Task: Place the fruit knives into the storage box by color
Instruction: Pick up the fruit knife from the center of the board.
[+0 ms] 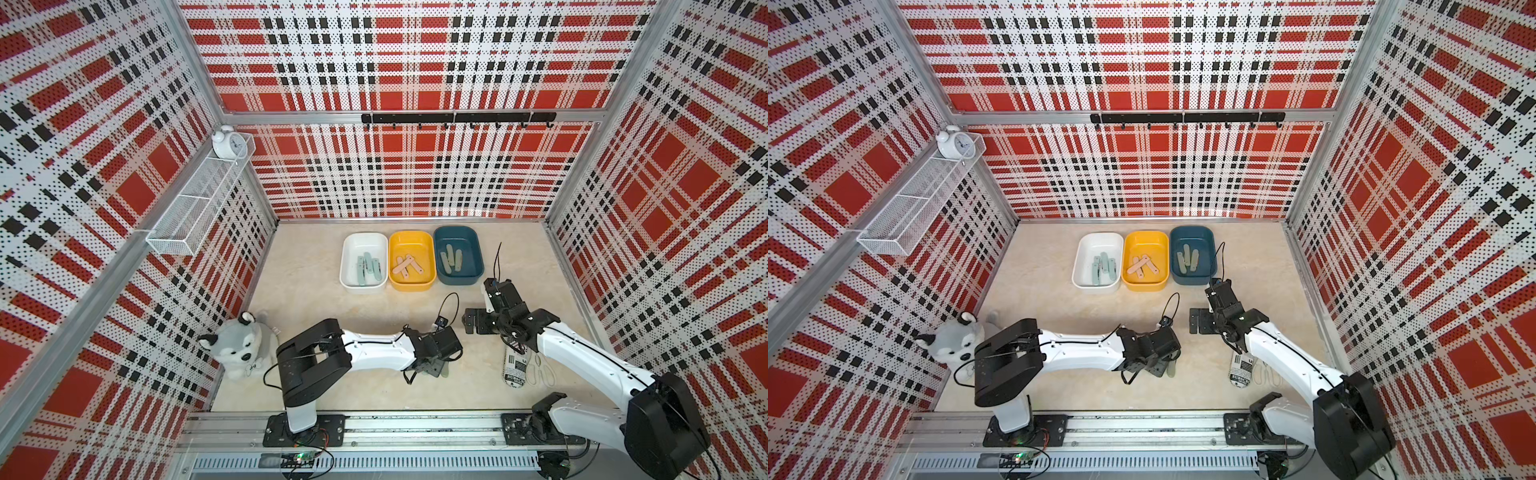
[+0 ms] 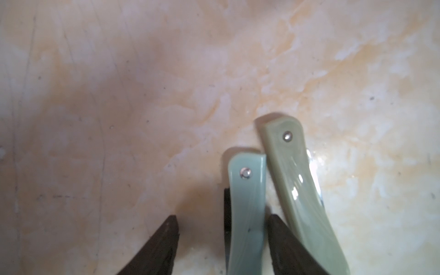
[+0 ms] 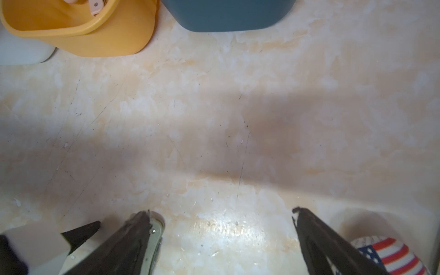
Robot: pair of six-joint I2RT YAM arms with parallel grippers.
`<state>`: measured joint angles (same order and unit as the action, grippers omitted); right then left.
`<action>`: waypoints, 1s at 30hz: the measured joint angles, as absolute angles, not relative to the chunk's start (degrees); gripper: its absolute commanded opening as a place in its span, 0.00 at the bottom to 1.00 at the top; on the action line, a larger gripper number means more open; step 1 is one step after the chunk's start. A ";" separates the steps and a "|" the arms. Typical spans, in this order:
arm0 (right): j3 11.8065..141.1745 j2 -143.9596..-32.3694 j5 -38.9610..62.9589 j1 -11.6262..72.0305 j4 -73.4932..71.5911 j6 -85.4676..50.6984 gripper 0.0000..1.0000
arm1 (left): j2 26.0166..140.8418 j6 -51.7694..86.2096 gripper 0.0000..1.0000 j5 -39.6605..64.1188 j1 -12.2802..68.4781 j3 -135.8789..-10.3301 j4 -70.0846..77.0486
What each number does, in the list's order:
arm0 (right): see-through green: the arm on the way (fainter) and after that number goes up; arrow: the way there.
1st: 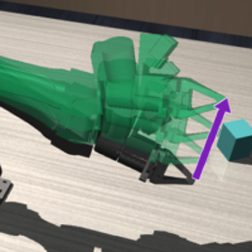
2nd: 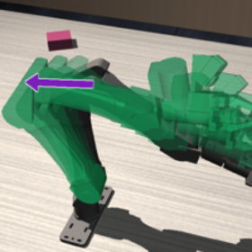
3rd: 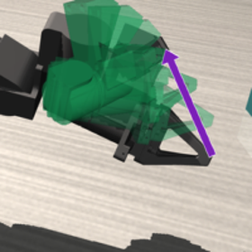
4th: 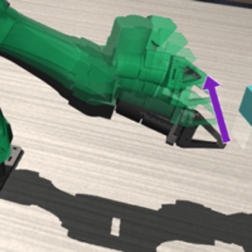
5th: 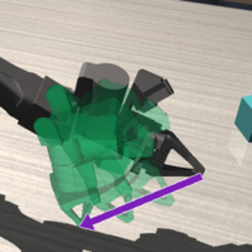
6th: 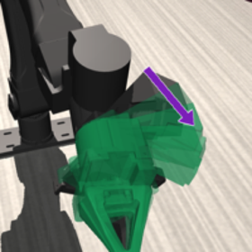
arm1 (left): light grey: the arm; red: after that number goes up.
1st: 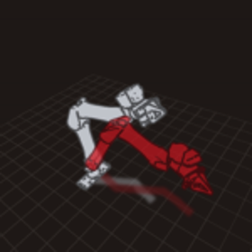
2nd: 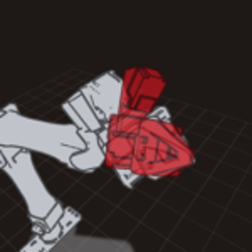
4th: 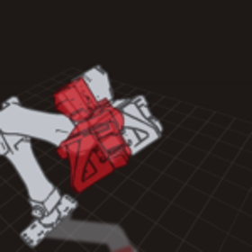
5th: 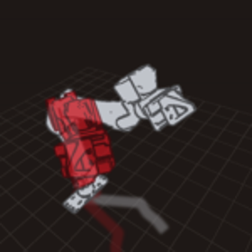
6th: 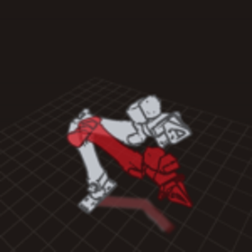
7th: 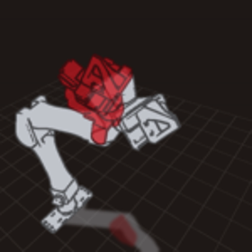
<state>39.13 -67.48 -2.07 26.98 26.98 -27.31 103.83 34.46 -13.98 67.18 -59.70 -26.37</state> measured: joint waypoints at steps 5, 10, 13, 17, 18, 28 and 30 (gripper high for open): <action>39.16 -67.46 -2.55 27.00 27.03 -27.31 1.00 | 103.24 34.46 0.40 -14.33 66.65 -58.74 -25.61; 39.66 -67.46 -3.11 27.00 27.35 -27.14 1.00 | 102.96 34.46 0.26 -14.28 66.50 -58.37 -25.36; 39.81 -67.46 -3.55 26.98 27.51 -26.96 1.00 | 102.72 34.48 0.23 -14.13 66.32 -58.08 -25.04; 40.05 -67.55 -3.73 26.98 27.83 -26.70 1.00 | 102.56 34.46 0.22 -14.02 66.02 -57.84 -24.80; 40.27 -67.59 -3.73 26.98 27.97 -26.63 1.00 | 102.50 34.46 0.22 -13.98 65.93 -57.84 -24.82; 41.85 -67.83 -3.77 27.00 29.17 -26.11 1.00 | 101.38 34.70 0.23 -15.09 63.11 -57.82 -27.90; 42.24 -67.94 -3.81 27.11 29.43 -26.00 1.00 | 100.75 34.74 0.23 -15.97 62.11 -58.06 -29.15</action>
<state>42.24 -67.94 -3.81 27.11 29.43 -26.00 100.75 34.74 -15.97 62.11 -58.06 -29.15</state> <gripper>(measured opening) 0.998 0.262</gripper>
